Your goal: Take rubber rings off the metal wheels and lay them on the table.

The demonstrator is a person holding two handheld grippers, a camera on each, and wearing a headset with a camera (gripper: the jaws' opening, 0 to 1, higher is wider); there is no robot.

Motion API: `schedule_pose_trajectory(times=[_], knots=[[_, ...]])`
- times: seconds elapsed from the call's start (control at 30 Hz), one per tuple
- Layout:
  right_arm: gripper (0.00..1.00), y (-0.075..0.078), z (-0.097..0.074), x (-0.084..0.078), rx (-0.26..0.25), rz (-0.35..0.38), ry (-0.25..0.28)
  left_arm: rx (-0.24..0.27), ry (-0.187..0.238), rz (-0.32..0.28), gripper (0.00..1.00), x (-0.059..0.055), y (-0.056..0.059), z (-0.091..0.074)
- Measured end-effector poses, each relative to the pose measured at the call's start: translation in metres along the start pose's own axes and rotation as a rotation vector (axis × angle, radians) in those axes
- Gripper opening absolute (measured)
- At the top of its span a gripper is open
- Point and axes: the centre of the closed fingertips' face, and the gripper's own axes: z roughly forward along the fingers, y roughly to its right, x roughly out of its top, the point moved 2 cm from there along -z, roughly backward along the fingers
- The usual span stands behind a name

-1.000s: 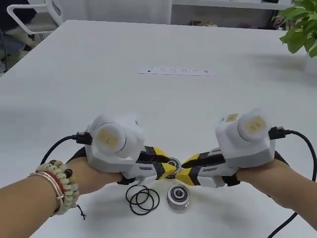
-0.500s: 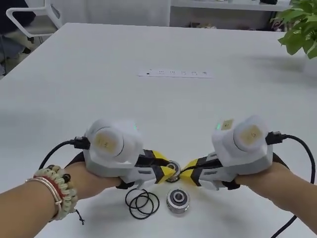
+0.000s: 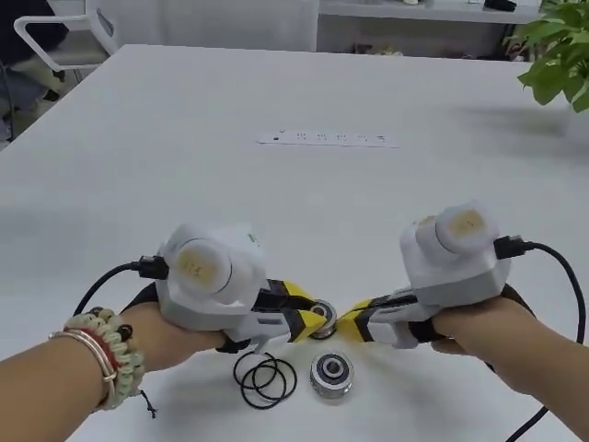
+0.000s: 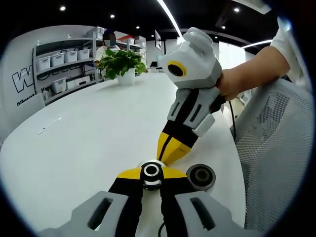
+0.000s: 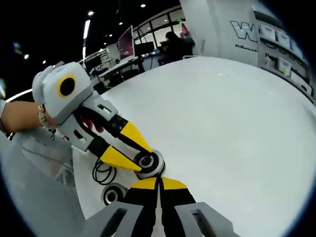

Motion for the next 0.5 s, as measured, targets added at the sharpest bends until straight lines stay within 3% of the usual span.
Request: schedule_pose_trajectory(times=[0.1, 0.3, 0.37, 0.4, 0.47, 0.5], knots=[[0.00, 0.002, -0.002, 0.001, 0.004, 0.050, 0.009, 0.000, 0.000, 0.004, 0.08, 0.000, 0.000, 0.000], [0.00, 0.001, -0.003, 0.001, 0.008, 0.083, 0.012, -0.001, 0.002, 0.006, 0.08, 0.000, 0.000, 0.000], [0.00, 0.002, -0.004, 0.002, 0.014, 0.129, 0.019, -0.001, 0.003, 0.006, 0.08, 0.000, 0.000, 0.000], [0.00, 0.003, -0.006, 0.007, 0.012, 0.151, 0.054, -0.002, 0.003, 0.006, 0.08, 0.000, 0.001, 0.000], [0.00, 0.000, -0.010, 0.014, 0.059, 0.219, 0.096, -0.001, 0.003, 0.007, 0.08, 0.000, 0.001, 0.000], [0.00, 0.001, -0.011, 0.010, 0.054, 0.221, 0.067, -0.001, 0.003, 0.008, 0.08, 0.000, 0.001, 0.000]])
